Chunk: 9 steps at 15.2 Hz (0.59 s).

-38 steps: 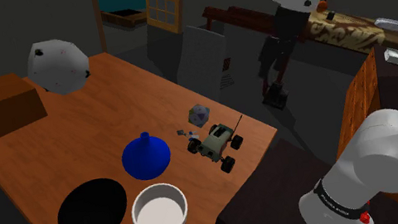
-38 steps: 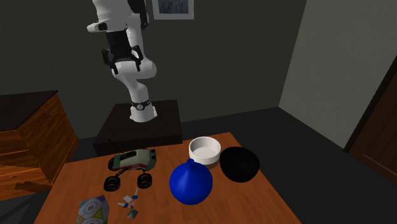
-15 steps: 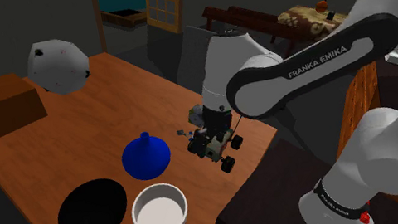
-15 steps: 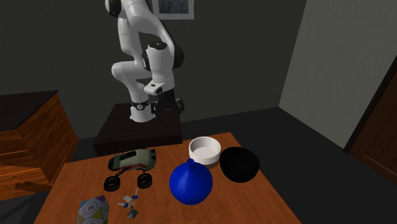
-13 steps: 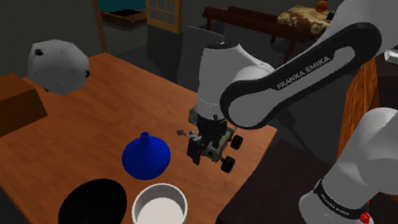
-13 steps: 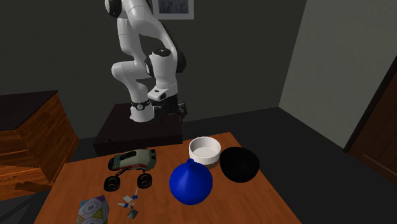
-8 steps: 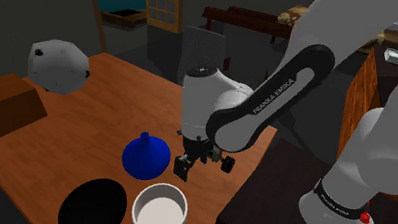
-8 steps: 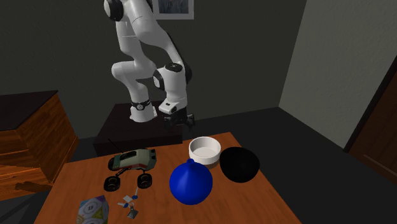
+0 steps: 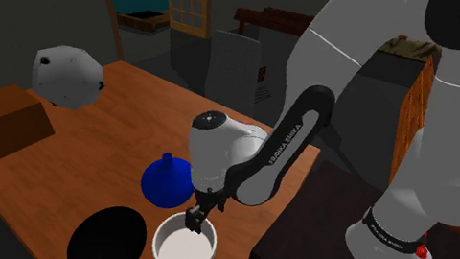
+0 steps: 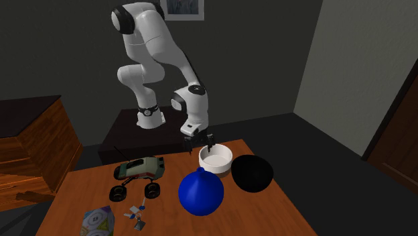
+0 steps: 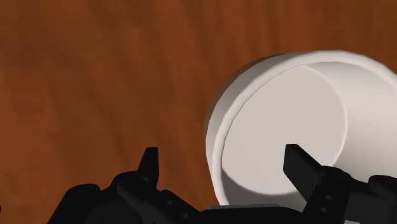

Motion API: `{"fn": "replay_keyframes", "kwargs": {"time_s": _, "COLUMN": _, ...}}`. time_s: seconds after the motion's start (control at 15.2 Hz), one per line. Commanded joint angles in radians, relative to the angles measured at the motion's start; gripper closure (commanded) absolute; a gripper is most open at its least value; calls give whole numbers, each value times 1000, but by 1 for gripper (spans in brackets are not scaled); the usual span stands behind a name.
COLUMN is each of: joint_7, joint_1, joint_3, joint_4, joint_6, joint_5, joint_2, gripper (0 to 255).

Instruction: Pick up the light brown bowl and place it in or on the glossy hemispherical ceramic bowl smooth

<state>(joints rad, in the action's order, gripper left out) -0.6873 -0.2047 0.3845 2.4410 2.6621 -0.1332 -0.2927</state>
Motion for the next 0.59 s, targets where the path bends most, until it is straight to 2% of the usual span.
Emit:
{"fn": "replay_keyframes", "kwargs": {"time_s": 0.0, "joint_7": -18, "joint_1": -13, "joint_3": -15, "joint_4": -7, "joint_6": 23, "joint_5": -24, "joint_2": -32, "gripper": 0}}
{"fn": "replay_keyframes", "kwargs": {"time_s": 0.26, "joint_7": -51, "joint_1": -41, "joint_3": -51, "joint_4": -17, "joint_6": 77, "joint_5": -70, "joint_2": -97, "gripper": 0}}
{"fn": "replay_keyframes", "kwargs": {"time_s": 0.53, "joint_7": -51, "joint_1": -42, "joint_3": -51, "joint_4": -16, "joint_6": 77, "joint_5": -69, "joint_2": -97, "gripper": 0}}
